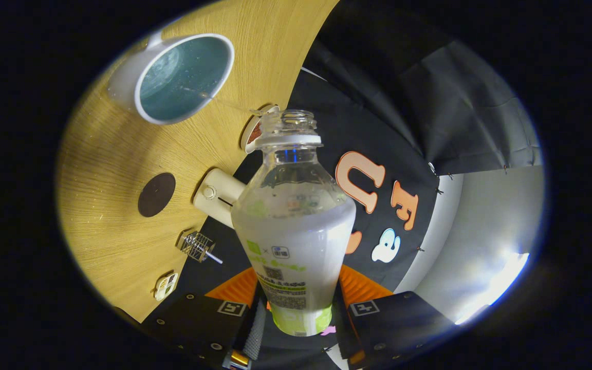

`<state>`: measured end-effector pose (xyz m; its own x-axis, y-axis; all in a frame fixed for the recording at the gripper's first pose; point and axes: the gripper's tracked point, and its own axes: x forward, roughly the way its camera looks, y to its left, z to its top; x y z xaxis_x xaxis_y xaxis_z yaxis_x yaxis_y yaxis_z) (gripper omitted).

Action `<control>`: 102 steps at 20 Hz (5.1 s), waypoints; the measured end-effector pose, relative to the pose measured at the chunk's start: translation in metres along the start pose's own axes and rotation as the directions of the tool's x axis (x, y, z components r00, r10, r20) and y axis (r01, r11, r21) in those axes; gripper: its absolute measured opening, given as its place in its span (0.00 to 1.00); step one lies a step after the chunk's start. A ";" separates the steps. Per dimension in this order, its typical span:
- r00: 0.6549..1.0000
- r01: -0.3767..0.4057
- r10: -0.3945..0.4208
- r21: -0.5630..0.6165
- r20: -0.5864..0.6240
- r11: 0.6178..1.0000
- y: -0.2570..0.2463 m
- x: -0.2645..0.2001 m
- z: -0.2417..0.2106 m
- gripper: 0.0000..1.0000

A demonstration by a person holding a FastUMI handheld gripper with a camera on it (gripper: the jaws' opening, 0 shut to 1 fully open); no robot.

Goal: Take the bottle from table, then pour the juice into the cup, finally place the bottle on the coaster

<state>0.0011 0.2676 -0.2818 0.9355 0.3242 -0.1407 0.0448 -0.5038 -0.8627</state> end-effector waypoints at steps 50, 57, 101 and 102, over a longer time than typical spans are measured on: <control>0.980 0.151 0.181 0.887 -0.078 -0.437 -0.038 -0.159 -0.254 0.58; 0.981 0.160 0.172 0.880 -0.090 -0.448 -0.043 -0.160 -0.258 0.58; 0.967 0.111 0.254 0.856 0.025 -0.505 0.048 -0.131 -0.180 0.61; 0.967 0.110 0.252 0.858 0.024 -0.501 0.051 -0.129 -0.178 0.61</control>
<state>-0.0552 0.0574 -0.2211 0.9080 0.2054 -0.3651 -0.2206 0.9754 0.0002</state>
